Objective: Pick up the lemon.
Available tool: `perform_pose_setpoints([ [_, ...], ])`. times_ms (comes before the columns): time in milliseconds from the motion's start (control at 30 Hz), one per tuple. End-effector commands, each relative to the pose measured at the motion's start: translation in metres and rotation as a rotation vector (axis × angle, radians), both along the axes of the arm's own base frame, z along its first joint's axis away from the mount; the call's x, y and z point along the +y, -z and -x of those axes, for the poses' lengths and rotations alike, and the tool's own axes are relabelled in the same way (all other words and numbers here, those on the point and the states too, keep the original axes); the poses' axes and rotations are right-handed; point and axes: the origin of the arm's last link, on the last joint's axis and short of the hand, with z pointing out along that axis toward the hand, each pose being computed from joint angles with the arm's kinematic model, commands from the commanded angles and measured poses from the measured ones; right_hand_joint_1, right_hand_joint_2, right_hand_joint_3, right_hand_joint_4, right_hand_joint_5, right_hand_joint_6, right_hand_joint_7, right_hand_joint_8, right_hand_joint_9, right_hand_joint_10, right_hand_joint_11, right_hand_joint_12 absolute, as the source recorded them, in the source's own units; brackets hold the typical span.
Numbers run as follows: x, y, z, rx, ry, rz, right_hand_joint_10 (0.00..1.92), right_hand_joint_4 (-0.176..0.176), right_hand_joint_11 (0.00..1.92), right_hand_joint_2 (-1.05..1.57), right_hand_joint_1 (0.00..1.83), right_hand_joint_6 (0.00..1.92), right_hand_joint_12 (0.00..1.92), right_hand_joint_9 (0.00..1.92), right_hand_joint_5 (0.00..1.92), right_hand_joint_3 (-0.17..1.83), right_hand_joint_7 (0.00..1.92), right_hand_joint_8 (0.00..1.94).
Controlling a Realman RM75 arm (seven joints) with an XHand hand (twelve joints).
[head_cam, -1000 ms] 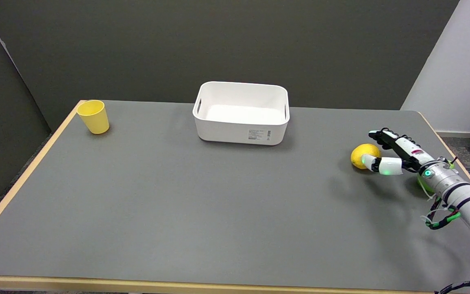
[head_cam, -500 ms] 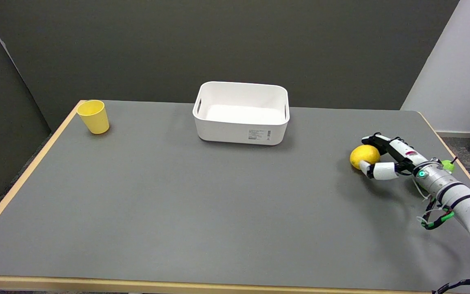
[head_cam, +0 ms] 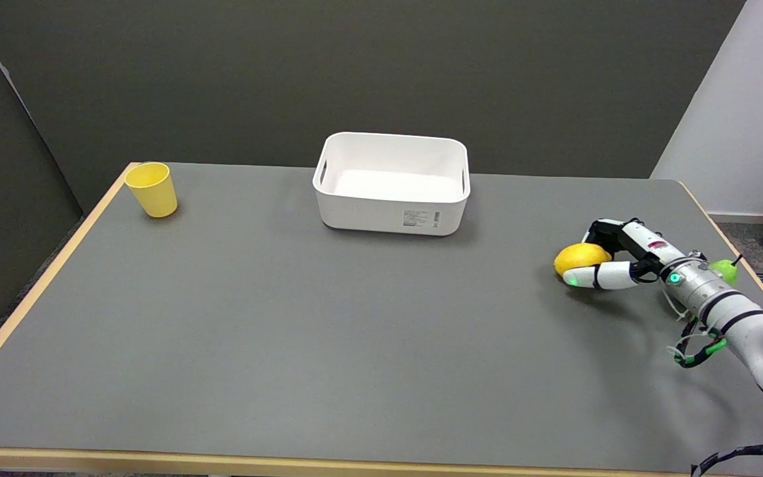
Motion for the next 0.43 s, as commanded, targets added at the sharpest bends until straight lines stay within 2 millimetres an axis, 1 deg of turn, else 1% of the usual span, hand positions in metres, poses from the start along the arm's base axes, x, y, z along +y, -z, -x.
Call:
perform_pose_setpoints([
  [33,-0.046,0.036,-0.064,0.072,-0.2,-0.137,1.75,-0.138,0.04,1.28,1.13,1.55,1.92,0.7,0.49,0.12,0.72,1.66],
  [100,-0.062,0.052,-0.09,0.124,-0.264,-0.181,1.76,-0.129,0.02,1.3,1.12,1.57,1.92,0.68,0.48,0.1,0.72,1.68],
  [167,-0.082,0.069,-0.117,0.191,-0.332,-0.222,1.75,-0.138,0.04,1.28,1.13,1.54,1.92,0.7,0.49,0.13,0.72,1.66],
  [233,-0.1,0.086,-0.14,0.235,-0.39,-0.25,1.76,-0.137,0.03,1.28,1.13,1.55,1.92,0.7,0.48,0.13,0.72,1.66],
  [267,-0.111,0.097,-0.149,0.259,-0.411,-0.267,1.76,-0.137,0.03,1.28,1.13,1.55,1.92,0.7,0.48,0.13,0.72,1.66],
  [333,-0.128,0.114,-0.158,0.285,-0.433,-0.288,1.76,-0.137,0.03,1.28,1.13,1.55,1.92,0.7,0.48,0.12,0.71,1.67],
  [367,-0.14,0.127,-0.167,0.298,-0.449,-0.299,1.76,-0.135,0.03,1.29,1.13,1.56,1.92,0.69,0.48,0.12,0.72,1.67],
  [433,-0.156,0.145,-0.176,0.307,-0.466,-0.311,1.76,-0.132,0.02,1.3,1.12,1.57,1.92,0.68,0.48,0.11,0.71,1.68],
])
